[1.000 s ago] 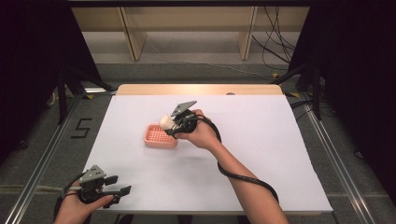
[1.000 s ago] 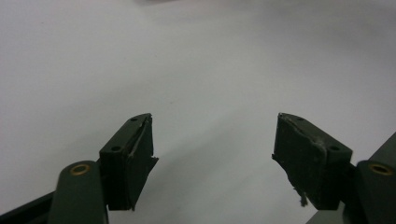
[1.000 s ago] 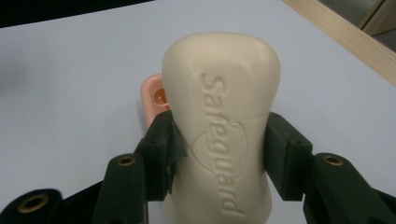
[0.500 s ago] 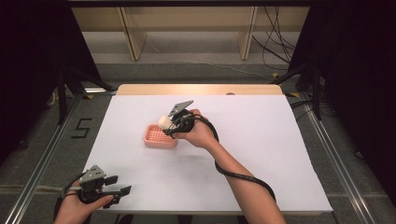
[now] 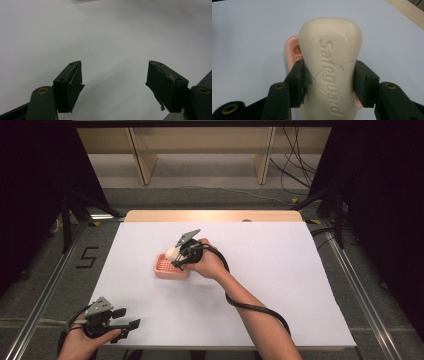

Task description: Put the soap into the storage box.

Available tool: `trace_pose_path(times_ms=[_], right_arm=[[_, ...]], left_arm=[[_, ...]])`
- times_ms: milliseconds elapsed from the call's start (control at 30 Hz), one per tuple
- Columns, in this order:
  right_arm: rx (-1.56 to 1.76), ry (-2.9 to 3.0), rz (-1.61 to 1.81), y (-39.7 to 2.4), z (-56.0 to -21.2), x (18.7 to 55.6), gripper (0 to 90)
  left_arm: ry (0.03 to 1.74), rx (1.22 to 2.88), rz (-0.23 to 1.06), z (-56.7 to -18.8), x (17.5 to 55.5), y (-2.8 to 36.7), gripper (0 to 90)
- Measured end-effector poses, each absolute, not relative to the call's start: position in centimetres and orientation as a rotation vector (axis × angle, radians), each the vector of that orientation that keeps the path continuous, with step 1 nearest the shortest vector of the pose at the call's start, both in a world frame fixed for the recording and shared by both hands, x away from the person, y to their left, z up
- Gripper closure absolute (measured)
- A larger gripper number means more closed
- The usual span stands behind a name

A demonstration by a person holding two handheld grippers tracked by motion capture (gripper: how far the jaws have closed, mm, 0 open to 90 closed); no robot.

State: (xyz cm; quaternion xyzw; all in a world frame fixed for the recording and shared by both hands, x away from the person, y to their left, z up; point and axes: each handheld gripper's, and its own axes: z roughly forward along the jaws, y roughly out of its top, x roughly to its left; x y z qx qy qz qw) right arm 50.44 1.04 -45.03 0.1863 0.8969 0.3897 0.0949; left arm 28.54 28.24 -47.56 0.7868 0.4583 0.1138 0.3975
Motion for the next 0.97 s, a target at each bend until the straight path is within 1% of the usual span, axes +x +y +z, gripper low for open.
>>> trace_pose_path(times_ms=[167,200,267,300,333,400,500,600,667,700,767,800,833,867,900,967], right_arm=[[0.565,2.646,1.162,1.3,-45.3,50.6,49.2],[0.562,2.655,1.155,1.4,-45.3,50.5,47.5],[0.568,2.646,1.168,1.4,-45.3,50.5,47.1],[0.572,2.645,1.188,1.4,-45.2,50.4,44.5],[0.572,2.645,1.188,1.4,-45.2,50.4,44.5],[0.563,2.663,1.185,1.0,-44.9,50.3,42.5],[0.574,2.636,1.215,0.2,-44.5,49.7,41.9],[0.571,2.627,1.217,-0.8,-44.2,49.1,41.7],[0.581,2.626,1.195,-2.9,-43.7,47.6,41.8],[0.581,2.626,1.195,-2.9,-43.7,47.6,41.8],[0.623,2.624,1.179,-5.8,-43.2,45.7,42.7],[0.623,2.624,1.179,-5.8,-43.2,45.7,42.7],[0.663,2.609,1.170,-7.9,-43.1,44.1,43.1],[0.663,2.609,1.170,-7.9,-43.1,44.1,43.1],[0.694,2.608,1.127,-10.2,-43.2,42.4,44.0],[0.734,2.593,1.118,-12.4,-43.5,40.8,44.4]], left_arm=[[1.162,1.988,0.281,-47.6,28.5,28.2,28.3],[1.163,1.992,0.278,-47.5,28.5,28.2,28.3],[1.163,1.988,0.280,-47.5,28.5,28.2,28.3],[1.163,1.987,0.281,-47.6,28.5,28.2,28.3],[1.163,1.987,0.281,-47.6,28.5,28.2,28.3],[1.160,1.999,0.280,-47.5,28.5,28.3,28.3],[1.170,1.964,0.287,-47.6,28.5,28.1,28.3],[1.172,1.973,0.282,-47.6,28.5,28.2,28.3],[1.168,1.986,0.278,-47.6,28.5,28.3,28.3],[1.168,1.986,0.278,-47.6,28.5,28.3,28.3],[1.170,1.989,0.280,-47.6,28.5,28.2,28.3],[1.170,1.989,0.280,-47.6,28.5,28.2,28.3],[1.173,1.983,0.290,-47.7,28.5,28.1,28.3],[1.173,1.983,0.290,-47.7,28.5,28.1,28.3],[1.166,2.003,0.299,-47.7,28.6,28.2,28.3],[1.174,1.993,0.293,-47.7,28.6,28.0,28.3]])
